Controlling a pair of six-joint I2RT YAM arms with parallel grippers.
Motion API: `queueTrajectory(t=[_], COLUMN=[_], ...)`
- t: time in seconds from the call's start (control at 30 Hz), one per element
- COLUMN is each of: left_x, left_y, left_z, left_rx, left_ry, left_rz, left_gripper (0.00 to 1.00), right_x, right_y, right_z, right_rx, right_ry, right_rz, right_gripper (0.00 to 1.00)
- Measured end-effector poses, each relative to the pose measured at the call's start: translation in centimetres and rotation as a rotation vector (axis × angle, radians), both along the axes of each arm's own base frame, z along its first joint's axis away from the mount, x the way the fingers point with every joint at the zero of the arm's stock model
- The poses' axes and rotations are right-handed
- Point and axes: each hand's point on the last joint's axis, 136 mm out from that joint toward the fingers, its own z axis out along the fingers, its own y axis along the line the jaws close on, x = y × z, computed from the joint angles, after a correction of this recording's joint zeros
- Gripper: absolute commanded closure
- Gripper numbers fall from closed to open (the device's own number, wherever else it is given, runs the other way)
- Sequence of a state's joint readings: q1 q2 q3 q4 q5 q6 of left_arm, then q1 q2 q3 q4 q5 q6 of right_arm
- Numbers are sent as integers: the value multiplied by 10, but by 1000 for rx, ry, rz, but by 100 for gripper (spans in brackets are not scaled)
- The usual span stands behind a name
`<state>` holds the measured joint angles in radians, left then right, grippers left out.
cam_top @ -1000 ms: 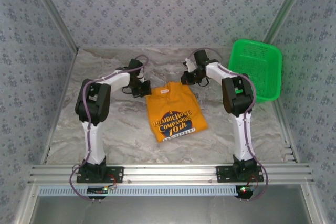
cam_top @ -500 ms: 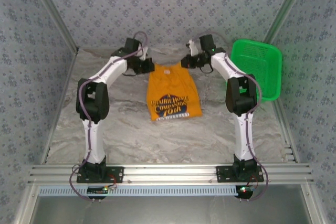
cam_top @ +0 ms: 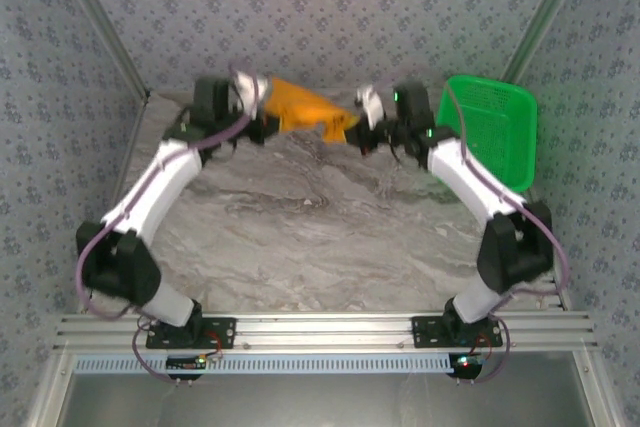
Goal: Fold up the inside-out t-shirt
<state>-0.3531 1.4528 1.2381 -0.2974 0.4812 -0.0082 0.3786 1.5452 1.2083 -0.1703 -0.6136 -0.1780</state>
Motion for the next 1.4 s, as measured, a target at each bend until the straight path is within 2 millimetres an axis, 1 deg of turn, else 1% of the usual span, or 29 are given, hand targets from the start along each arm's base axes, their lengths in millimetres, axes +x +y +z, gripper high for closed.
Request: queueTrajectory(t=[0.03, 0.07, 0.1, 0.13, 0.17, 0.2, 0.23, 0.27, 0.3, 0.33, 0.37, 0.4, 0.43, 0.5, 0.53, 0.6, 0.63, 0.67, 0.7, 0.73, 0.8, 0.9, 0.97, 1.03, 1.1, 1.13, 1.27, 1.3, 1.4], left_x=[-26, -51, -74, -99, -122, -137, -149, -154, -155, -153, -150, -148, -147, -152, -156, -170, -177, -185, -190, -193, -193, -194, -195, -194, -191, -189, -181, -179, -177], left_y=[-4, -8, -11, -12, -8, -2, 8, 16, 21, 24, 25, 23, 20, 11, 6, -7, -12, -18, -22, -26, -30, -34, -40, -46, -49, -49, -33, -28, -22], left_z=[-35, -69, -102, -134, -165, -184, -198, -202, -198, -189, -172, -158, -142, -121, -116, -114, -116, -118, -119, -121, -121, -118, -112, -112, -120, -129, -176, -184, -200], left_rx=[34, 71, 114, 161, 217, 258, 296, 310, 312, 297, 274, 253, 228, 208, 213, 254, 278, 308, 334, 361, 397, 432, 469, 527, 597, 637, 771, 795, 834], left_ry=[17, 43, 78, 123, 170, 198, 216, 218, 195, 159, 101, 50, -9, -97, -130, -202, -226, -257, -280, -310, -350, -382, -392, -389, -373, -361, -276, -256, -220], left_rz=[-29, -59, -91, -123, -140, -141, -127, -101, -84, -62, -41, -37, -40, -85, -118, -229, -281, -344, -389, -437, -485, -554, -615, -685, -755, -785, -872, -887, -927], left_gripper=[96, 70, 48, 40, 37, 30, 22, 5, 3, 1, 1, 1, 1, 1, 1, 1, 1, 1, 2, 2, 2, 5, 5, 7, 12, 14, 18, 19, 31], right_x=[-24, -43, -59, -74, -84, -91, -94, -96, -96, -97, -99, -101, -106, -115, -120, -132, -137, -142, -146, -151, -157, -159, -161, -163, -160, -157, -144, -142, -135], right_y=[-2, -5, -10, -16, -24, -32, -41, -51, -57, -63, -67, -68, -69, -69, -68, -70, -71, -73, -74, -75, -76, -74, -72, -70, -68, -68, -76, -78, -80], right_z=[-30, -59, -85, -110, -129, -141, -147, -147, -142, -133, -123, -115, -105, -92, -91, -97, -102, -108, -113, -118, -122, -129, -137, -142, -144, -146, -167, -172, -184], right_rx=[-49, -104, -158, -221, -280, -330, -372, -413, -437, -461, -477, -488, -500, -527, -545, -606, -634, -663, -677, -678, -655, -641, -653, -660, -664, -668, -726, -738, -767], right_ry=[16, 40, 69, 101, 129, 149, 155, 146, 127, 90, 52, 23, -12, -77, -101, -129, -140, -148, -147, -146, -136, -150, -169, -188, -220, -241, -275, -275, -291], right_rz=[16, 23, 25, 25, 17, 2, -19, -43, -61, -78, -87, -85, -71, -17, 18, 112, 153, 194, 222, 264, 334, 425, 497, 545, 569, 576, 585, 588, 606], right_gripper=[72, 57, 53, 51, 50, 50, 49, 48, 46, 45, 45, 41, 40, 40, 40, 38, 34, 28, 25, 25, 25, 24, 24, 24, 24, 24, 24, 25, 27])
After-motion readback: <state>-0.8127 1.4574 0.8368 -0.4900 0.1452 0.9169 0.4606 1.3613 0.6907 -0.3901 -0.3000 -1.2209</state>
